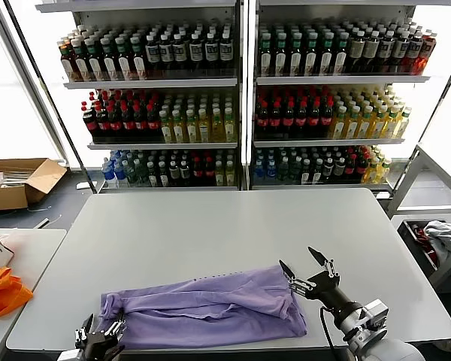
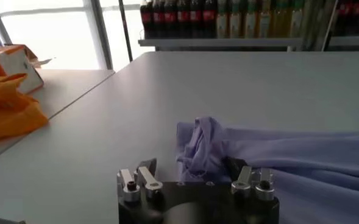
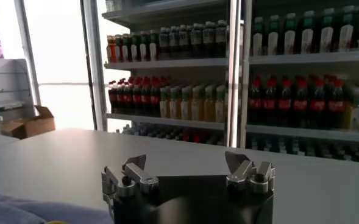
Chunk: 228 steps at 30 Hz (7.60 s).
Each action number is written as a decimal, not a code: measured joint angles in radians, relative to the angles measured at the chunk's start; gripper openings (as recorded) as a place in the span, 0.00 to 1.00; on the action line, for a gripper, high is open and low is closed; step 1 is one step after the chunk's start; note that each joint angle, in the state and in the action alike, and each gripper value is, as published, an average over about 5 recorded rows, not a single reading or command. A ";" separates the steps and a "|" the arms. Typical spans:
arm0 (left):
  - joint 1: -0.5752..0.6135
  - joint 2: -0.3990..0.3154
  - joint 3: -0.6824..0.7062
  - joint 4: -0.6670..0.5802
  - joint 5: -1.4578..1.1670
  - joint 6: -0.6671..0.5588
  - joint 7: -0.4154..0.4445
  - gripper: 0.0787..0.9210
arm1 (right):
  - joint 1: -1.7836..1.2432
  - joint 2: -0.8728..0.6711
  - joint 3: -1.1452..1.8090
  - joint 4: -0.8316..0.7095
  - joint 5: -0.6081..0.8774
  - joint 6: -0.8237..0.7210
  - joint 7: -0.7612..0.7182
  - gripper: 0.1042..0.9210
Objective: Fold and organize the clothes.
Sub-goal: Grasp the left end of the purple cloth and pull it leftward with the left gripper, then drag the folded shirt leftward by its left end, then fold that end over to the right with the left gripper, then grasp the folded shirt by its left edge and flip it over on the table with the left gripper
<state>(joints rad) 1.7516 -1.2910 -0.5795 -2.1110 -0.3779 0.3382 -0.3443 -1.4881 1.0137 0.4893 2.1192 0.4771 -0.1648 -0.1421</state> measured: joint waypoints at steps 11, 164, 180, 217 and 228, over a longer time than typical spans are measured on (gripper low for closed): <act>-0.005 -0.040 0.028 0.028 0.019 -0.042 0.017 0.31 | 0.001 0.015 -0.007 0.009 -0.006 0.003 0.004 0.88; -0.231 0.276 -0.203 0.220 -0.250 0.149 0.343 0.88 | -0.188 0.134 0.044 0.127 -0.059 0.079 0.000 0.88; -0.240 0.250 -0.168 0.251 -0.262 0.150 0.395 0.54 | -0.177 0.137 0.035 0.128 -0.067 0.074 0.001 0.88; -0.128 0.187 -0.505 0.147 -0.433 0.134 0.382 0.04 | -0.147 0.106 0.004 0.115 -0.038 0.071 -0.002 0.88; -0.122 0.290 -0.597 0.071 -0.536 0.185 0.328 0.04 | -0.149 0.097 0.018 0.117 -0.027 0.075 -0.002 0.88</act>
<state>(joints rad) 1.6300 -1.0010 -1.1764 -2.0399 -0.9141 0.5230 -0.0163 -1.6375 1.1102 0.5076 2.2361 0.4499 -0.0902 -0.1439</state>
